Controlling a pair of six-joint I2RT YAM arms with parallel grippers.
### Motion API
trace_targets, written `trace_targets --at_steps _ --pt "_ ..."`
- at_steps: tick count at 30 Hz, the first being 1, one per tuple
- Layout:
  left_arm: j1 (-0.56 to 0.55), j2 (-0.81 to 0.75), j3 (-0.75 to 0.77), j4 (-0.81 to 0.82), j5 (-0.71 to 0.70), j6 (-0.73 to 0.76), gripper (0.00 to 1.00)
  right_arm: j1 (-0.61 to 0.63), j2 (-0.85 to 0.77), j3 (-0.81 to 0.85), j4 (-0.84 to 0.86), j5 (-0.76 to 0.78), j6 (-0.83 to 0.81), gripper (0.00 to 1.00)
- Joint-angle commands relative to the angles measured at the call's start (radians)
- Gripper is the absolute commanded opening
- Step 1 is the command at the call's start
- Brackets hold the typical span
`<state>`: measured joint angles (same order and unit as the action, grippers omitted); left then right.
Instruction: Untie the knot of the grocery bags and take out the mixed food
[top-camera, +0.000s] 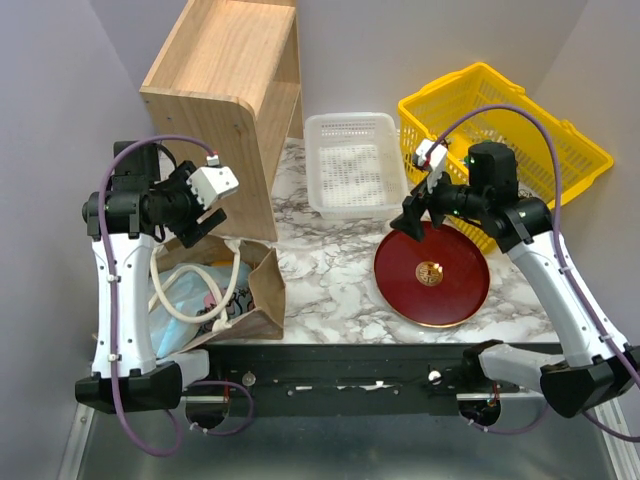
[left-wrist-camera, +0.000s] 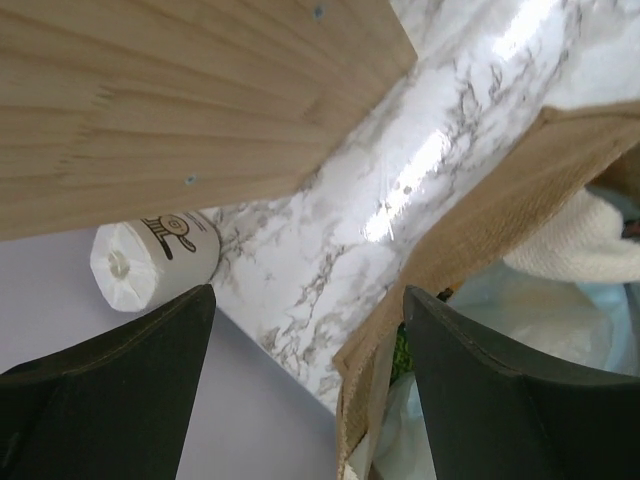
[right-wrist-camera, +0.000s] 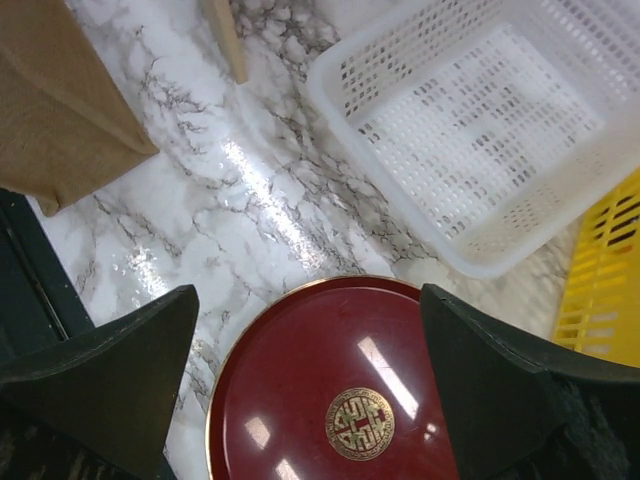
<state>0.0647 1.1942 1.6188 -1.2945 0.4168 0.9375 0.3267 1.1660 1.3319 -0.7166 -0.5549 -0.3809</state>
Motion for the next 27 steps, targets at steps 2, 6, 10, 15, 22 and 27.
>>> trace_targets --at_steps 2,6,10,15,22,27 --pt "0.02 -0.028 -0.063 -0.223 -0.035 0.138 0.83 0.043 0.032 -0.011 -0.043 -0.036 0.007 1.0" --pt "0.023 -0.048 -0.065 -0.226 -0.024 0.133 0.81 0.052 0.047 -0.01 -0.047 -0.031 0.005 1.0" --pt "0.03 -0.065 0.103 -0.226 0.056 0.109 0.84 0.054 0.067 0.0 -0.05 -0.02 0.007 1.0" --pt "0.03 -0.114 0.032 -0.229 0.022 0.102 0.86 0.055 0.09 -0.005 -0.03 -0.028 0.023 1.0" --pt "0.03 -0.284 -0.371 -0.132 -0.051 0.144 0.78 0.054 0.087 -0.033 -0.011 -0.028 0.036 1.0" --pt "0.03 -0.306 -0.487 0.119 -0.168 0.096 0.55 0.055 0.078 -0.053 0.002 -0.025 0.04 1.0"
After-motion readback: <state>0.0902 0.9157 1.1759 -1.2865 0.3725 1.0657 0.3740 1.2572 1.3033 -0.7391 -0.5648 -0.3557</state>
